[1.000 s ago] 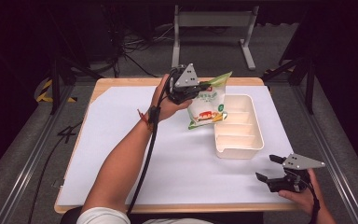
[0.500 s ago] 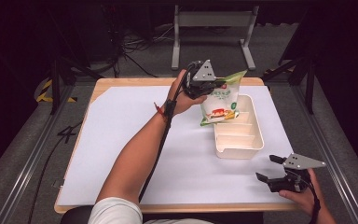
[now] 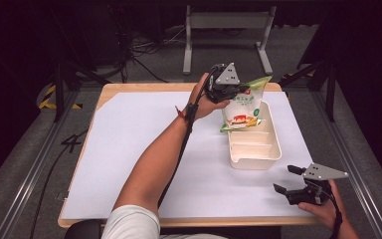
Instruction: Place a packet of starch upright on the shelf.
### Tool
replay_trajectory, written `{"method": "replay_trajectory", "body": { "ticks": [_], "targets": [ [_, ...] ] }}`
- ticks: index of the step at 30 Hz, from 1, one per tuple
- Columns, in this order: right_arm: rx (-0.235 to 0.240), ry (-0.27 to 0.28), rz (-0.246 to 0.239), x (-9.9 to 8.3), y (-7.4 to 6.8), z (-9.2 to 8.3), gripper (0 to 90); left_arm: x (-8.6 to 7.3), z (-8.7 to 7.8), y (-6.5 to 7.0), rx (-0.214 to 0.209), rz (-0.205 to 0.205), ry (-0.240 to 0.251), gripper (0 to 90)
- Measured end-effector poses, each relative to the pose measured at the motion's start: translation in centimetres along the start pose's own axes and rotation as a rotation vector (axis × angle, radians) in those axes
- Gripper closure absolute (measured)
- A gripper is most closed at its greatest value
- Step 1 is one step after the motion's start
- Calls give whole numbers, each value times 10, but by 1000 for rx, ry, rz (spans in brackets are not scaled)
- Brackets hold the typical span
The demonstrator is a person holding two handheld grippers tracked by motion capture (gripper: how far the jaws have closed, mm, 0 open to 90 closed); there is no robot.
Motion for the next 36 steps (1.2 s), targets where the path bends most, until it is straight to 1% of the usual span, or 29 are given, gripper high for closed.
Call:
{"method": "replay_trajectory", "body": {
  "ticks": [2, 3, 4, 6, 8, 9, 11, 12, 14, 16, 18, 20, 24, 28, 32, 34, 36],
  "targets": [
    [0, -1, -2, 0, 0, 0, 126, 2, 2, 1, -3, 4, 2, 893],
    [1, -1, -1, 0, 0, 0, 126, 3, 3, 1, -8, 9, 6, 893],
    [1, -2, -2, 0, 0, 0, 126, 4, 5, 1, -3, 19, 4, 892],
    [2, -5, 0, 0, 0, 0, 126, 8, 8, 1, -13, 24, 5, 892],
    [0, -7, -3, 0, -1, 0, 127, 12, 11, 1, -8, 37, 4, 892],
    [1, -8, -3, 0, -1, 0, 126, 14, 12, 1, -19, 38, 8, 892],
    [1, -6, -2, -1, -1, 0, 126, 16, 16, 2, -15, 48, 5, 891],
    [1, -5, 1, -1, 0, 0, 126, 17, 18, 3, -30, 47, 11, 891],
    [3, -4, 0, 0, 0, 0, 126, 18, 23, 6, -39, 53, 11, 891],
    [6, -4, -2, 0, -1, 0, 126, 20, 27, 9, -61, 54, 22, 891],
    [5, -4, -3, -1, 0, 0, 126, 22, 31, 12, -63, 61, 16, 890],
    [4, -3, -3, -1, 0, 0, 126, 22, 34, 14, -75, 62, 25, 889],
    [6, -3, -8, 0, -1, 0, 126, 20, 41, 18, -87, 51, 8, 889],
    [7, -3, -15, 0, -2, 0, 127, 14, 48, 23, -103, 49, 2, 886],
    [8, -3, -11, 0, -1, -1, 127, 8, 50, 24, -114, 24, 7, 884],
    [9, -3, -13, 0, -1, 0, 127, 5, 51, 25, -116, 30, -7, 882],
    [6, -3, -14, 0, -1, 0, 127, 1, 52, 26, -119, 26, -23, 880]
  ]
}}
Point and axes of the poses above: each handheld gripper's, and its own axes: z roughly forward along the jaws, x roughly out of its top, y roughly to its right, the point moved 4 cm from there along z, roughly forward along the jaws, and after that the axes turned 6 degrees about -y, right-handed, at the moved point
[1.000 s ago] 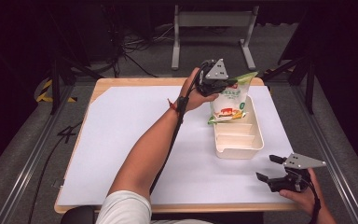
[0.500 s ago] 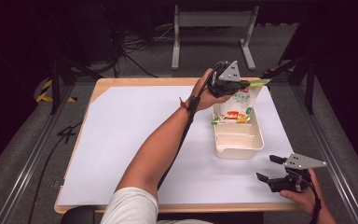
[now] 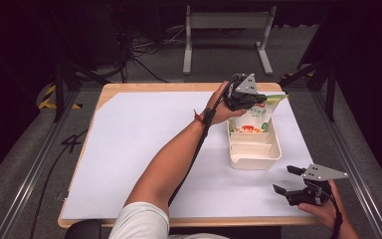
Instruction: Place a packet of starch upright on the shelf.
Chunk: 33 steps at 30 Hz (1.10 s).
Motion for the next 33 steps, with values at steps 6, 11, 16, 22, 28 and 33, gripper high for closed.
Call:
{"method": "replay_trajectory", "body": {
  "ticks": [6, 11, 16, 22, 28, 33],
  "targets": [
    [1, -2, 3, 0, 0, 0, 128, -10, -4, -3, 7, -37, 8, 879],
    [-4, -2, 7, 0, 0, 1, 126, -14, -6, -4, 8, -42, -4, 878],
    [-2, -7, 3, 0, 0, 2, 126, -18, -6, -5, 7, -59, -7, 876],
    [-1, -10, -2, 0, -1, 2, 126, -18, -4, -3, 0, -54, -16, 877],
    [-5, -10, -3, 0, -1, 2, 126, -18, -1, -2, 0, -67, -20, 878],
    [-5, -16, -9, 1, -2, 3, 127, -20, 1, -1, -8, -67, -24, 881]
  ]
}}
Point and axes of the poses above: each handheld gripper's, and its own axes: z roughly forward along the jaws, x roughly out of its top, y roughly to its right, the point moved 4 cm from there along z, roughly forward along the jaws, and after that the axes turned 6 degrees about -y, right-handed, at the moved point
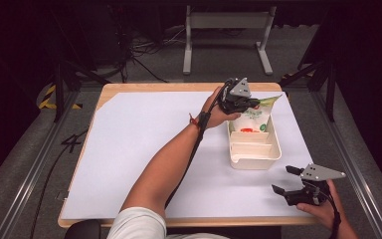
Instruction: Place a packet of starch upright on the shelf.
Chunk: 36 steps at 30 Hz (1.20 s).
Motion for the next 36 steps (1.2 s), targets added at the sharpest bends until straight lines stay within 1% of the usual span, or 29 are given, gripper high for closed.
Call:
{"method": "replay_trajectory", "body": {
  "ticks": [2, 5, 8, 14, 18, 23, 26, 28, 30, 32, 36],
  "targets": [
    [-4, 1, -1, 0, 0, 0, 127, -1, 3, 1, -2, 10, -17, 882],
    [-5, 6, 4, 0, 1, -1, 127, -1, 6, 3, -3, 7, -19, 879],
    [-8, 5, 3, 0, 1, -1, 127, -2, 5, 3, -2, -2, -17, 880],
    [-9, 6, 1, 0, 1, -1, 127, 0, 2, 3, 14, 3, -27, 876],
    [-12, 8, 4, 0, 1, -1, 128, 1, 1, 2, 20, 6, -24, 868],
    [-15, 10, 14, 0, 2, -2, 129, 3, -1, 2, 27, 13, -39, 860],
    [-16, 6, 8, 0, 1, -1, 129, 4, -2, 3, 32, 20, -51, 857],
    [-14, 7, 9, 0, 1, -1, 129, 5, -4, 3, 39, 25, -66, 855],
    [-12, 7, 8, 0, 1, -1, 129, 6, -5, 3, 47, 37, -79, 850],
    [-11, 8, 6, 0, 1, -2, 129, 7, -6, 4, 52, 35, -82, 844],
    [-13, 11, 8, 0, 1, -2, 129, 9, -9, 4, 67, 46, -100, 826]
  ]
}}
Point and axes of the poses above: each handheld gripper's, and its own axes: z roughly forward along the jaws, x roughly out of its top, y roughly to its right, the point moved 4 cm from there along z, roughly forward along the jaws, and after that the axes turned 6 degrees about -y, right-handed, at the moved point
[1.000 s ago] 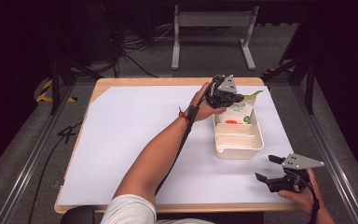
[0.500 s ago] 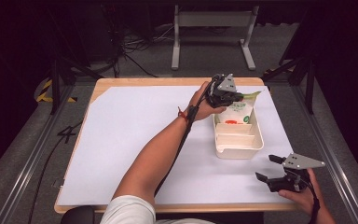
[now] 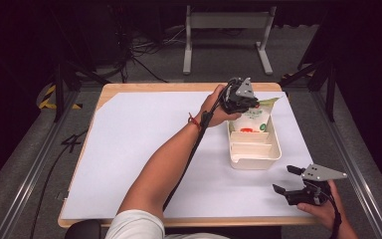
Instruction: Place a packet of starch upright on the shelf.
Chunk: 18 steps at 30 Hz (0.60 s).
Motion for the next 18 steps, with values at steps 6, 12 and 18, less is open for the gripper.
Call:
{"method": "replay_trajectory", "body": {
  "ticks": [6, 12, 18],
  "targets": [
    [2, 1, 0, 0, 0, 1, 129, 0, -10, -2, 16, 5, -2, 819],
    [0, 0, -4, 0, 0, 0, 130, 0, -18, -4, 36, 10, -8, 796],
    [2, -1, -7, 1, -1, 1, 129, 0, -28, -3, 55, 13, -9, 728]
  ]
}}
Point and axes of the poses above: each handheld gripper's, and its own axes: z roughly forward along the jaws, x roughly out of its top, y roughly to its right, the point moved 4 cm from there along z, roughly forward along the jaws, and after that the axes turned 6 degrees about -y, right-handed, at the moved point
